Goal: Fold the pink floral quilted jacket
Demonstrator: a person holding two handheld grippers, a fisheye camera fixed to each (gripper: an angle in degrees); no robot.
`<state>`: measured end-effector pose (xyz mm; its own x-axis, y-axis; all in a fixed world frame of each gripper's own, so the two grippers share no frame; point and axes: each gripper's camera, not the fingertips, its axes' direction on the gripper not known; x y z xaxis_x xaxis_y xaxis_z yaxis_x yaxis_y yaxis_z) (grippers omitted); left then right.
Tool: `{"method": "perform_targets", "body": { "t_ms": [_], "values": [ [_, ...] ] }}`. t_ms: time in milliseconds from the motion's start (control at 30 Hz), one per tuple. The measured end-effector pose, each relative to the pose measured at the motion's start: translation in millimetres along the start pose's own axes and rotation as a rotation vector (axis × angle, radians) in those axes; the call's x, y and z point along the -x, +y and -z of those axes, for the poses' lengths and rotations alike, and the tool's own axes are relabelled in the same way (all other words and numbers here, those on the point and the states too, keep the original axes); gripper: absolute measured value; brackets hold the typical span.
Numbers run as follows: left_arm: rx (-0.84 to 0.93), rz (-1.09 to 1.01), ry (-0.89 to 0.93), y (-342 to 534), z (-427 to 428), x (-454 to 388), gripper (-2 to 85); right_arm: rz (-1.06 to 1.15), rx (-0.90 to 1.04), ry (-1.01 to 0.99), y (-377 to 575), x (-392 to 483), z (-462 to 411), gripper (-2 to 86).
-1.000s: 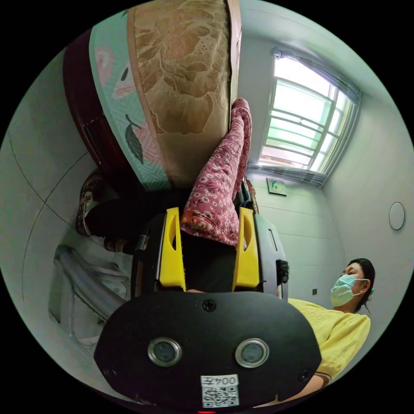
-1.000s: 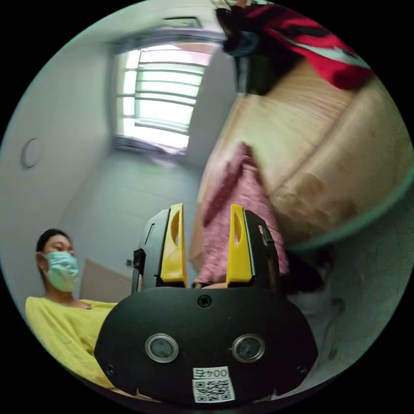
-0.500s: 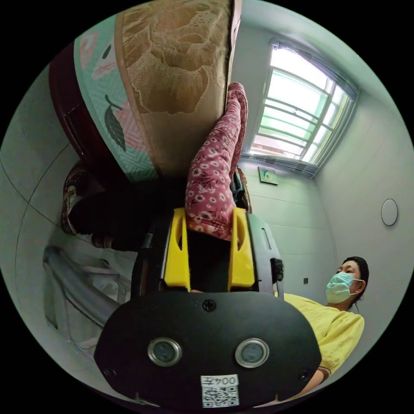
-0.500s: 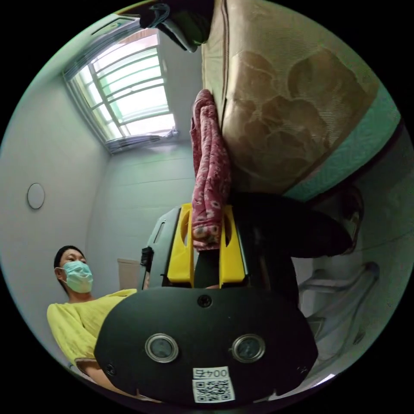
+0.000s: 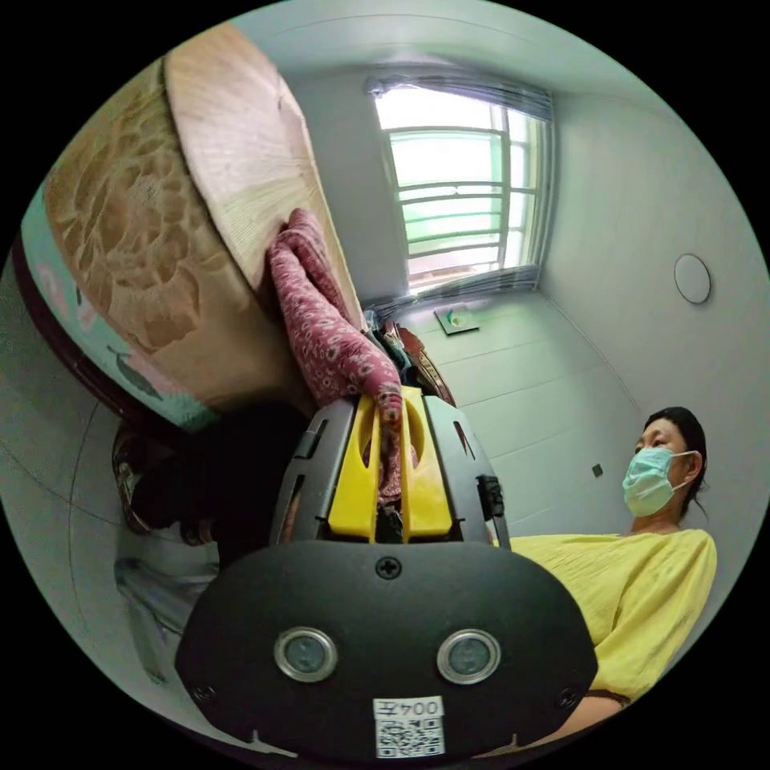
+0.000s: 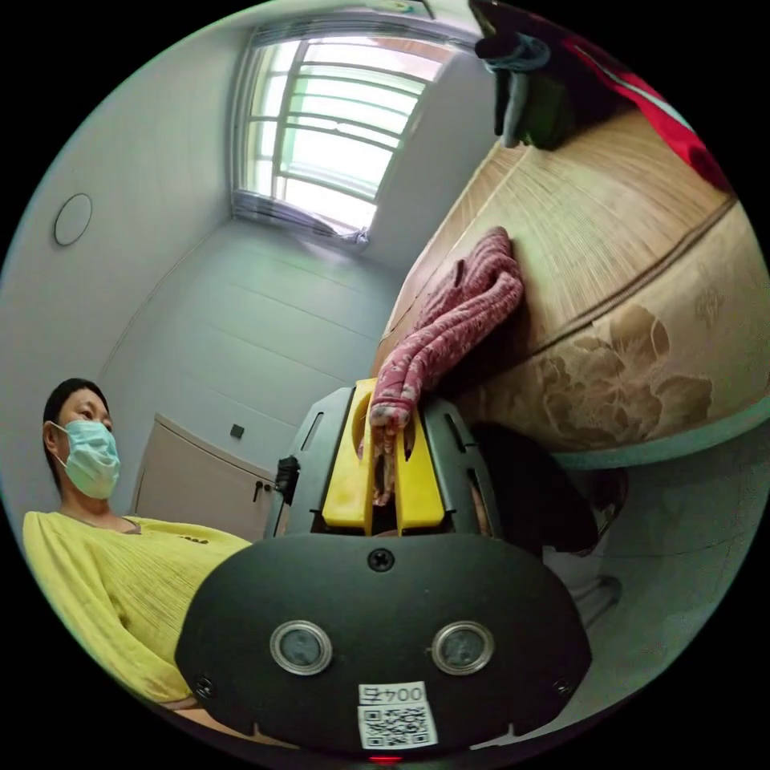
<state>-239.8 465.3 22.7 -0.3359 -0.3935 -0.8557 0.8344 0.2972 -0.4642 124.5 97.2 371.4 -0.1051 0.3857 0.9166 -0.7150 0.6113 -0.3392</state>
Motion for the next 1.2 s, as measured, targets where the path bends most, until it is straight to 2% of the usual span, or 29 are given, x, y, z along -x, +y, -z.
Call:
{"method": "perform_targets", "body": {
  "t_ms": [200, 367, 500, 700, 867, 1200],
  "values": [
    [0.031, -0.02, -0.012, 11.9, 33.5, -40.6, 4.3, -0.001, 0.021, 0.02, 46.0, 45.9, 40.9, 3.9],
    [0.052, 0.064, -0.033, 38.5, 59.0, -49.1, 4.3, -0.108, 0.002, 0.04, 113.0, 55.5, 76.2, 4.0],
    [0.004, 0.12, 0.003, 31.4, 64.9, -48.6, 4.2, -0.114, -0.04, 0.02, 118.9, 62.6, 87.9, 4.0],
    [-0.076, 0.107, 0.088, -32.2, 42.7, -63.8, 4.1, -0.126, -0.137, -0.06, 72.5, 72.7, 81.5, 4.0],
    [-0.108, 0.069, 0.1, -118.5, 2.1, -76.6, 4.2, -0.091, -0.181, -0.06, 5.7, 85.8, 55.1, 4.2],
    [-0.176, 0.106, 0.007, -250.8, -74.6, -41.1, 4.2, -0.135, -0.189, -0.018, -104.8, 36.8, -8.1, 4.3]
  ]
}}
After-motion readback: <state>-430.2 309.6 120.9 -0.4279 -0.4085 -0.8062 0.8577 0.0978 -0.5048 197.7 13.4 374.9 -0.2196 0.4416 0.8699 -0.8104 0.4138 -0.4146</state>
